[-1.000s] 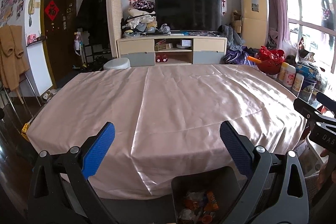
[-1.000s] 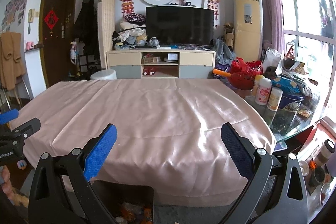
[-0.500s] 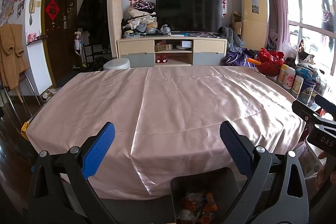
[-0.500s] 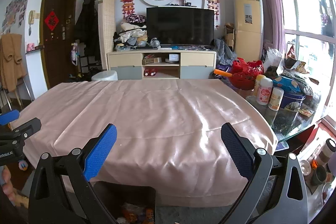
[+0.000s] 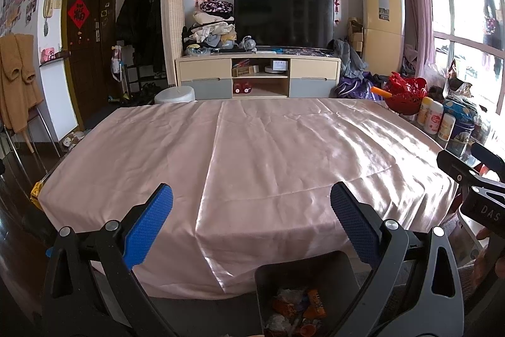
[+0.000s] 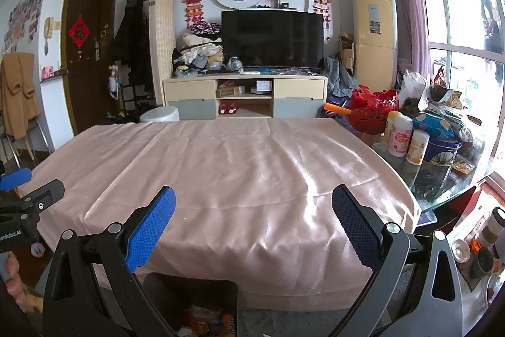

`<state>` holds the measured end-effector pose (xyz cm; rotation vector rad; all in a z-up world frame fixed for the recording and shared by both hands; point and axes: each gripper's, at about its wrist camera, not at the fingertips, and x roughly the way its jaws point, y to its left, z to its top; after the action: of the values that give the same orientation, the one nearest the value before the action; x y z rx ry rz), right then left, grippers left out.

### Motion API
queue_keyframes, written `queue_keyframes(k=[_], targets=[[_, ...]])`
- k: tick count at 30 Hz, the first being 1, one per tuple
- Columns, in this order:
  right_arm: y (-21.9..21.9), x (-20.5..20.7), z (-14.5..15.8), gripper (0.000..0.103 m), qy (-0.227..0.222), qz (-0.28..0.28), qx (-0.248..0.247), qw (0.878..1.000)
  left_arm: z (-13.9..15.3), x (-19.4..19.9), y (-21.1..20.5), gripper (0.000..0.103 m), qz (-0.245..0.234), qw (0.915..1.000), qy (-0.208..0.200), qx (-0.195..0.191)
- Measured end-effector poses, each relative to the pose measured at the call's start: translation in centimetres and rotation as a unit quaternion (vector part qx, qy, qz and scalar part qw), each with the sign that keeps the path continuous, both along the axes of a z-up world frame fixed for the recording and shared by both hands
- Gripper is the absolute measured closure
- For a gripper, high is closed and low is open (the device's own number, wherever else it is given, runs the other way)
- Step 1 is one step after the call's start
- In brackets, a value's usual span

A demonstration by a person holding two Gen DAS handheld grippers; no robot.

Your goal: Collect trash

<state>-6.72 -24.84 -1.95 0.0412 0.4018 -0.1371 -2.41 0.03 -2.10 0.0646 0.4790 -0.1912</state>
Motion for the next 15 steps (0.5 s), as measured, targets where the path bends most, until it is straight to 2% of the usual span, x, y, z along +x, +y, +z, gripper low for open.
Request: queue_keyframes(k=[15], targets=[[0.95, 0.26, 0.17, 0.003, 0.008, 0.000, 0.004, 1.000, -0.05, -0.14, -0.27, 0.008, 0.002, 1.0000, 0.002, -0.003]])
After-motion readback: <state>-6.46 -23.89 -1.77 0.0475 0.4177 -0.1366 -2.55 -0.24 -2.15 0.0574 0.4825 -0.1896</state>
